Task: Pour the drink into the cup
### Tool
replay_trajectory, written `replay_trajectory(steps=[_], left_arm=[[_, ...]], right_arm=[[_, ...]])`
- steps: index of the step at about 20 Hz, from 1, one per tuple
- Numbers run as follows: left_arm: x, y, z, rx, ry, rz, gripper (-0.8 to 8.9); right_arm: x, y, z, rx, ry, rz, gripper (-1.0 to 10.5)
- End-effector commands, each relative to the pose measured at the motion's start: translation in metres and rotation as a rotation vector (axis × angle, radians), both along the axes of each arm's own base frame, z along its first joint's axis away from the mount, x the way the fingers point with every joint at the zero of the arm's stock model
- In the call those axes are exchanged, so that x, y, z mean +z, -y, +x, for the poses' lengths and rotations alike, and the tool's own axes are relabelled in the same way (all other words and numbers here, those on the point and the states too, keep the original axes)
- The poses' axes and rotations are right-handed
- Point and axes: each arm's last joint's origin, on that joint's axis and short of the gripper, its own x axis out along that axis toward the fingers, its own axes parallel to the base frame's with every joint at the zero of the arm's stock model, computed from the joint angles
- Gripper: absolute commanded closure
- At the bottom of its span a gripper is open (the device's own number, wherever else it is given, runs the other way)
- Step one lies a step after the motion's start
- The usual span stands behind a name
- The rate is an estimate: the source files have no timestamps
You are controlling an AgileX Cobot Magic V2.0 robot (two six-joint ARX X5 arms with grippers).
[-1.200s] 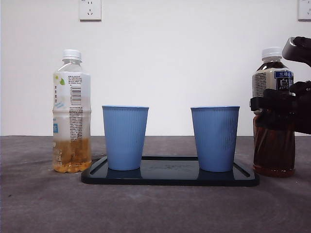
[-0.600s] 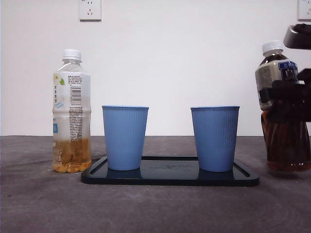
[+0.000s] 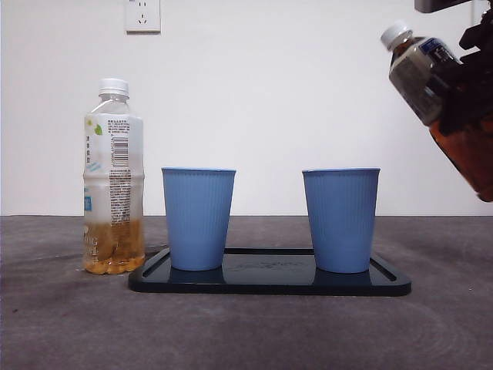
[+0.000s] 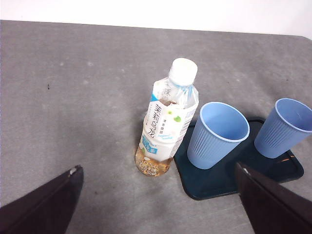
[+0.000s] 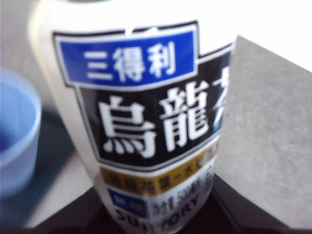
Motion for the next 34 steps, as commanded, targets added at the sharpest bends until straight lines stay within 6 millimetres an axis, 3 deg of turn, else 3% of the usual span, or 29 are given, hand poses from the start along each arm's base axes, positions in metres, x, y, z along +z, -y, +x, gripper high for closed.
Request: replay_trajectory(steps=[1, 6, 16, 25, 34], left_arm=[[0.005, 0.0, -0.001, -0.017, 0.03, 0.019, 3.14], [0.005, 0.0, -0.001, -0.02, 0.034, 0.026, 3.14], [0.005, 0.002, -0.002, -0.049, 0.038, 0.039, 3.14], [0.005, 0.003, -0.002, -0.061, 0.038, 0.041, 3.14], [0.005, 0.003, -0.002, -0.061, 0.032, 0.041, 3.14]], right_arm=[[0.014, -0.002, 0.0, 0.043, 0.036, -0.125, 8.5], [0.011, -0.003, -0.002, 0.052, -0.037, -0.366, 8.5], [0.016, -0.024, 0.006, 0.122, -0.077, -0.834, 8.5], [0.01, -0.033, 0.008, 0.163, -0.107, -0.994, 8.5], [0.009, -0.035, 0.009, 0.165, -0.103, -0.996, 8.5]])
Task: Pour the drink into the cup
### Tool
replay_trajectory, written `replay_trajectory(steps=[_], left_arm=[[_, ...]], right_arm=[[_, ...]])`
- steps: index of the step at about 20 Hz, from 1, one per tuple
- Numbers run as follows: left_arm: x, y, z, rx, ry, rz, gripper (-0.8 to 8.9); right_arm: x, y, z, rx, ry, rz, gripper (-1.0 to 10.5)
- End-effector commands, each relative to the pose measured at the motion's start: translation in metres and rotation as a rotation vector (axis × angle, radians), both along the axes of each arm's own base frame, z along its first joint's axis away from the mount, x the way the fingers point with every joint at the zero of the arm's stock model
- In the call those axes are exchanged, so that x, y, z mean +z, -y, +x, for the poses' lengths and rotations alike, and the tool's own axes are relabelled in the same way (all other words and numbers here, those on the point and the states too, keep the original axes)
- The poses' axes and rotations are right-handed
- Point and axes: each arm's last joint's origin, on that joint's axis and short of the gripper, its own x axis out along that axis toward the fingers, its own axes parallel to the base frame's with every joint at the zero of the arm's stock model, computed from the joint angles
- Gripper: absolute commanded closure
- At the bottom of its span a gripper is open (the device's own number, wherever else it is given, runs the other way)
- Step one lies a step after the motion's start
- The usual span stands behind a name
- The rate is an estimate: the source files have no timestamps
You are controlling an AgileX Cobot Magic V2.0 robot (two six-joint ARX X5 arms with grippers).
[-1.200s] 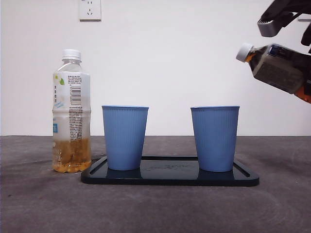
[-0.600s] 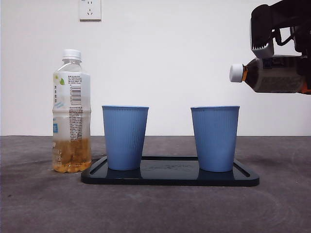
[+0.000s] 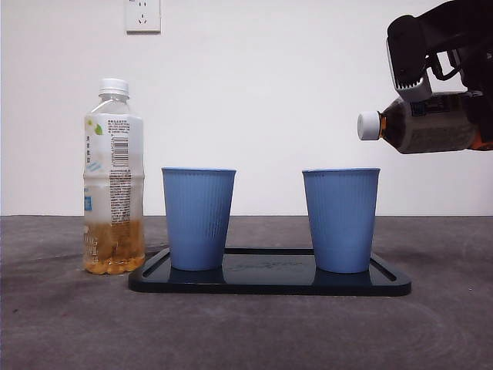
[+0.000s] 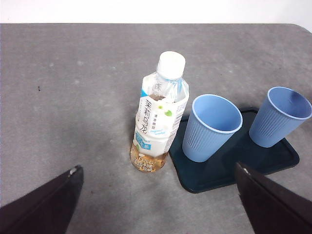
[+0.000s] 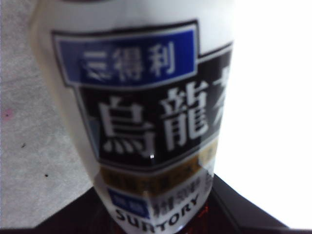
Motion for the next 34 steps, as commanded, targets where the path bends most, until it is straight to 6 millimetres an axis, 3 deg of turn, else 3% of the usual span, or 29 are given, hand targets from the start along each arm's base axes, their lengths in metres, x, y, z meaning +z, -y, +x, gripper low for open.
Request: replay_trajectory(steps=[1, 11, 15, 20, 24, 30, 34], left_arm=[[0.006, 0.0, -0.001, -0.013, 0.03, 0.009, 3.14], [0.006, 0.0, -0.001, -0.013, 0.031, 0.009, 3.14], [0.006, 0.0, -0.001, -0.013, 0.031, 0.009, 3.14], [0.006, 0.0, -0.001, -0.013, 0.031, 0.009, 3.14], [0.006, 0.0, -0.001, -0.013, 0.03, 0.009, 3.14], [0.006, 0.0, -0.001, -0.013, 0.03, 0.009, 3.14], [0.006, 0.0, -0.001, -0.013, 0.03, 0.009, 3.14]], right_arm=[[0.012, -0.003, 0.003, -0.016, 0.067, 0.019, 8.5], [0.013, -0.004, 0.004, -0.028, 0.086, 0.065, 8.5], [0.021, -0.004, 0.006, -0.105, 0.177, 0.315, 8.8], [0.048, 0.004, 0.004, -0.183, 0.275, 0.782, 8.8], [0.055, 0.019, 0.001, -0.25, 0.269, 1.16, 8.8], [0.04, 0.032, 0.01, -0.23, 0.297, 1.356, 8.8], [0.01, 0.036, 0.009, -0.213, 0.346, 1.452, 8.8]])
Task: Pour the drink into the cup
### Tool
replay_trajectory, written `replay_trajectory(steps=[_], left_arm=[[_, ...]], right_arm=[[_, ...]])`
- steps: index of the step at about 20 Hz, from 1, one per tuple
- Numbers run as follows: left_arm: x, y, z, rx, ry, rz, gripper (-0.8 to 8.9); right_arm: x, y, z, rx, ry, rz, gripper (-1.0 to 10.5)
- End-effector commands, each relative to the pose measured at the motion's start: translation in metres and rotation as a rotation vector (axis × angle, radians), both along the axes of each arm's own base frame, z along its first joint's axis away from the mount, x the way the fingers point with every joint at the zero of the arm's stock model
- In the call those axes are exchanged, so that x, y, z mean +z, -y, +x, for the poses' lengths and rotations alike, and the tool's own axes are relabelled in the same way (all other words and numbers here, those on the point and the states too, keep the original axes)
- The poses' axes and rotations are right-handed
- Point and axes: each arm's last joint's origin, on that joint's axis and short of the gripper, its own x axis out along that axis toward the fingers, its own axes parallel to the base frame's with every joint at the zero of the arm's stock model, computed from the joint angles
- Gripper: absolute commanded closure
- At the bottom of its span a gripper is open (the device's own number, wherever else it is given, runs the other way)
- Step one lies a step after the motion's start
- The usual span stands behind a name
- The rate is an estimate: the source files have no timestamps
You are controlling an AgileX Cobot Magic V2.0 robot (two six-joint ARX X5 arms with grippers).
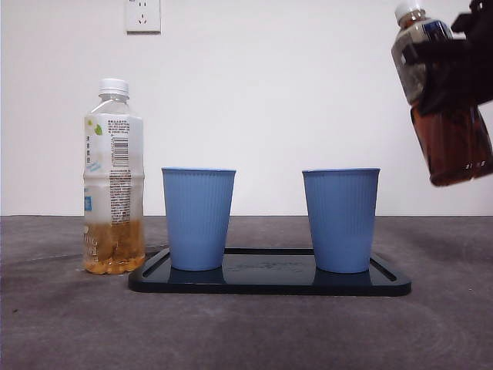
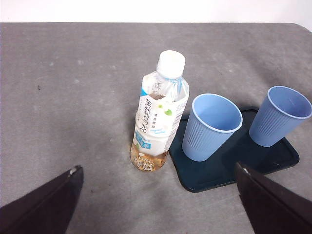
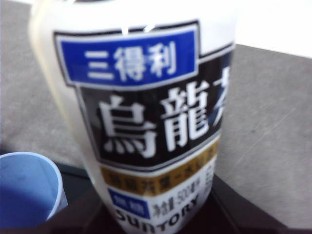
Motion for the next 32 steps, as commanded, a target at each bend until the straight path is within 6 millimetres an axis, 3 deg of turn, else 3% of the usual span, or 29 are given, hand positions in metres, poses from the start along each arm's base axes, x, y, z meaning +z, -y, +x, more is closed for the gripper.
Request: replay_trajectory(steps=[1, 10, 23, 32], left_arm=[[0.006, 0.0, -0.001, -0.013, 0.033, 0.009, 3.14], [0.006, 0.0, -0.001, -0.013, 0.034, 0.009, 3.14], [0.007, 0.0, -0.001, -0.013, 0.044, 0.008, 3.14], [0.007, 0.0, -0.001, -0.013, 0.044, 0.008, 3.14]], right_arm=[[-0.002, 0.001, -0.001, -0.011, 0.119, 0.11, 8.8], [-0.049, 0.007, 0.001, 0.032, 0.142, 0.208, 8.8], [-0.089, 0.0, 0.024, 0.058, 0.065, 0.205, 8.8], [-0.097, -0.001, 0.021, 0.067, -0.021, 0.19, 6.6]])
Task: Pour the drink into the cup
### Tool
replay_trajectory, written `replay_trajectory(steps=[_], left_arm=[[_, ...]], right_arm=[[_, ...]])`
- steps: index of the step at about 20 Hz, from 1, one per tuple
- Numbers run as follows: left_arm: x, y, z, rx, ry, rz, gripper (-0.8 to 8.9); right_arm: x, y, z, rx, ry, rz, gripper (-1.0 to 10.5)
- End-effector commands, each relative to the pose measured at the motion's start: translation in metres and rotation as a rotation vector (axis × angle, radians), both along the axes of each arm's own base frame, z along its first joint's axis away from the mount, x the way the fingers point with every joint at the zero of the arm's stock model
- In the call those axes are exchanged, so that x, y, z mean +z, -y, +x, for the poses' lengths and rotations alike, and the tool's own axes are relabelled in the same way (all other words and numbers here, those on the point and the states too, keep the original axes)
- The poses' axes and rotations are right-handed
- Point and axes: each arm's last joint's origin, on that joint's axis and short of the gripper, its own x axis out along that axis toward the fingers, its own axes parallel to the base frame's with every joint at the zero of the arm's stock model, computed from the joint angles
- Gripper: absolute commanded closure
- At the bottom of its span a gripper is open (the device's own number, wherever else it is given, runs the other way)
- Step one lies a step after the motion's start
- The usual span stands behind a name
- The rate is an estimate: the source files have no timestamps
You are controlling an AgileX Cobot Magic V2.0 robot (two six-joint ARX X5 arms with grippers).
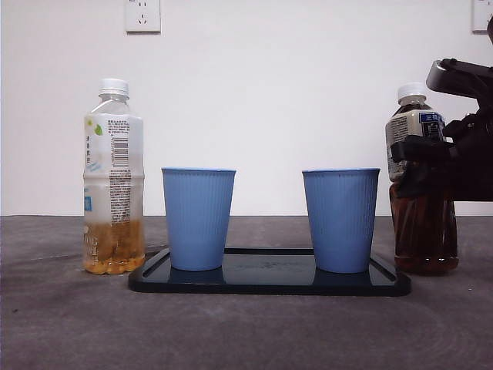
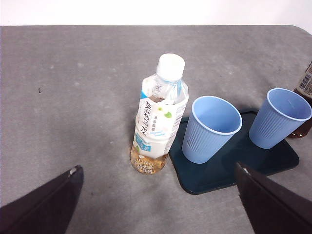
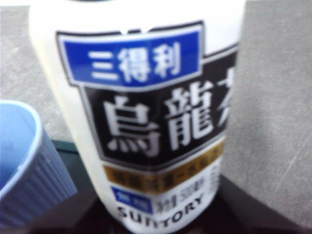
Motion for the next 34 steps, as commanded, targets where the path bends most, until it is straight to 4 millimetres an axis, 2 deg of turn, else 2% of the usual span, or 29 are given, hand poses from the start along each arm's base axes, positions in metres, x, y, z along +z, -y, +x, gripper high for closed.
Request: replay_trajectory(steps=[1, 5, 13, 18, 23, 26, 29, 34], left_arm=[[0.006, 0.0, 0.0, -0.013, 0.034, 0.009, 3.14], [0.006, 0.0, -0.001, -0.013, 0.033, 0.009, 3.14], [0.006, 0.0, -0.001, -0.013, 0.03, 0.009, 3.14], [0.005, 0.0, 0.0, -0.014, 0.029, 0.013, 3.11], [0.001, 0.004, 0.009, -0.039, 0.009, 0.012, 2.48], [-0.013, 0.009, 0.018, -0.056, -0.023, -0.013, 2.48], [-0.036, 0.015, 0.029, -0.07, -0.05, -0.06, 2.46], [-0.068, 0.03, 0.049, -0.09, -0.02, -0.088, 2.38]], right_arm=[[0.0, -0.002, 0.002, 0.003, -0.023, 0.002, 6.3], [0.0, -0.001, -0.001, 0.003, -0.045, -0.005, 5.9], [0.016, 0.002, -0.011, 0.0, -0.038, -0.009, 5.3], [0.033, 0.007, -0.03, -0.005, -0.061, -0.01, 5.3], [0.057, 0.014, -0.059, -0.005, -0.045, 0.014, 5.3], [0.073, 0.018, -0.081, 0.002, 0.003, 0.055, 5.3], [0.088, 0.018, -0.101, 0.032, 0.074, 0.094, 5.3], [0.127, 0.021, -0.127, 0.076, 0.191, 0.156, 5.3]])
